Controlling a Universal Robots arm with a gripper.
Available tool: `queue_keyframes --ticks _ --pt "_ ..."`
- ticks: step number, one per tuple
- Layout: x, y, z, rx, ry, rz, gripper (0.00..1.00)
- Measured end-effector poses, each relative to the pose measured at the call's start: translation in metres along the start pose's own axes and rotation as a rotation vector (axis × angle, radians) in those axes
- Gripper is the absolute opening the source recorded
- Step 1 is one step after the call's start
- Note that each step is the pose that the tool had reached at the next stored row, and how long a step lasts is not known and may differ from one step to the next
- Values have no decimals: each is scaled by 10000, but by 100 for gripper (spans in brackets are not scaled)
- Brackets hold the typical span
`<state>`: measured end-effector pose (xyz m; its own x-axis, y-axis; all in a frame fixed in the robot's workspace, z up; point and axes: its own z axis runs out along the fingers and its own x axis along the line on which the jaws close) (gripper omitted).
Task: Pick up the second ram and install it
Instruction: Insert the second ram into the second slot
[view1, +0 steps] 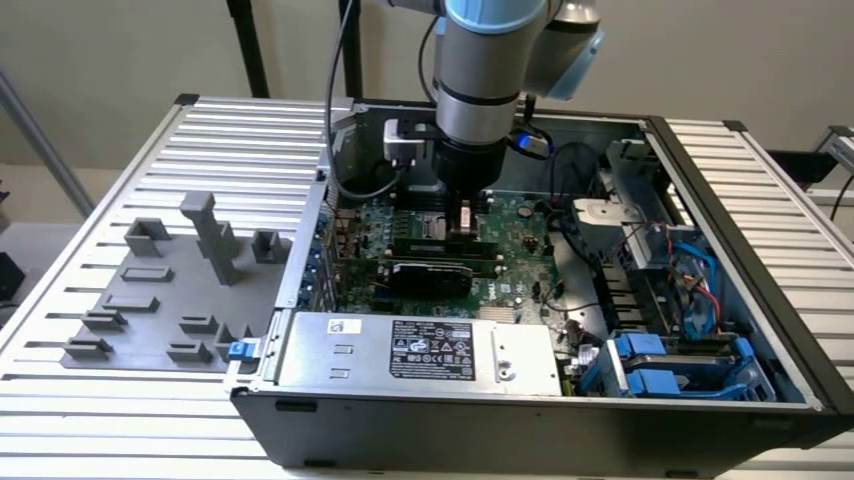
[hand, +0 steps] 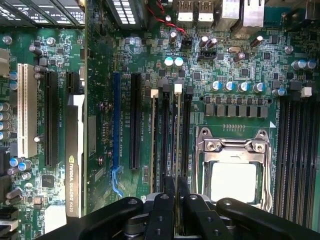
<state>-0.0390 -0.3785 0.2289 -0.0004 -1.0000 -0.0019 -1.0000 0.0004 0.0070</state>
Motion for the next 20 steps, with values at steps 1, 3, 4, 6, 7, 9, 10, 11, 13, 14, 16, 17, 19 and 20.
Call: queue_keyframes --ticks 1,3,4,6,7,9,10,11,13,14,16,17,19,20 --pt "0 0 3 19 -1 0 14" --pt "0 3 7 33 2 -1 14" --pt "0 6 7 33 3 0 14" --pt "-2 10 9 36 0 -1 14" --pt "-9 11 9 35 1 0 14" --pt "-9 13 11 34 3 0 14" --pt "-9 14 13 34 3 0 14" --pt "-9 14 16 35 1 1 14" --pt "-9 14 20 34 3 0 14" --pt "-9 15 22 34 2 0 14" --pt "-9 15 27 35 1 1 14" --pt "-9 15 30 35 -1 1 14" --pt "-9 15 34 35 -1 1 14" --pt "-9 15 35 35 -1 1 14"
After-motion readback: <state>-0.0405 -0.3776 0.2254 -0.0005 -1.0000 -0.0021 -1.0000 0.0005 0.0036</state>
